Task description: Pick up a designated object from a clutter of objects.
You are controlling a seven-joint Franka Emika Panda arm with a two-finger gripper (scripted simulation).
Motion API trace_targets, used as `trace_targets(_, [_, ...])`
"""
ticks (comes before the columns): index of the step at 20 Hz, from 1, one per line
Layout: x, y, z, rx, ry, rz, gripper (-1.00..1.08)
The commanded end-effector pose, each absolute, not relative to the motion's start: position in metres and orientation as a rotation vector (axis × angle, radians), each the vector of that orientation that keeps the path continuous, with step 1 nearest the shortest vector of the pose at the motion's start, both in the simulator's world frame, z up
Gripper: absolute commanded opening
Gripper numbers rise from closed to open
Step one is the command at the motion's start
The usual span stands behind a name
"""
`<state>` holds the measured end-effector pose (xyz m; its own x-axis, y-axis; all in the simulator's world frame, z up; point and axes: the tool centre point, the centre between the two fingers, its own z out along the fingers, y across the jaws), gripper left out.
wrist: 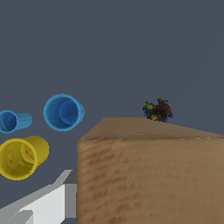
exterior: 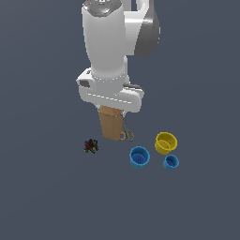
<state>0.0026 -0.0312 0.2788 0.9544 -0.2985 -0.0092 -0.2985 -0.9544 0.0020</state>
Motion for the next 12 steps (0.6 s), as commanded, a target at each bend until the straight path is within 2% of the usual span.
trace_targets(1, [0.000, -0.034, 0.311, 3.106, -0.474, -0.001, -1.00])
trace_targets(12, [-0.016, -0.047, 0.423, 3.106, -0.475, 0.000, -1.00])
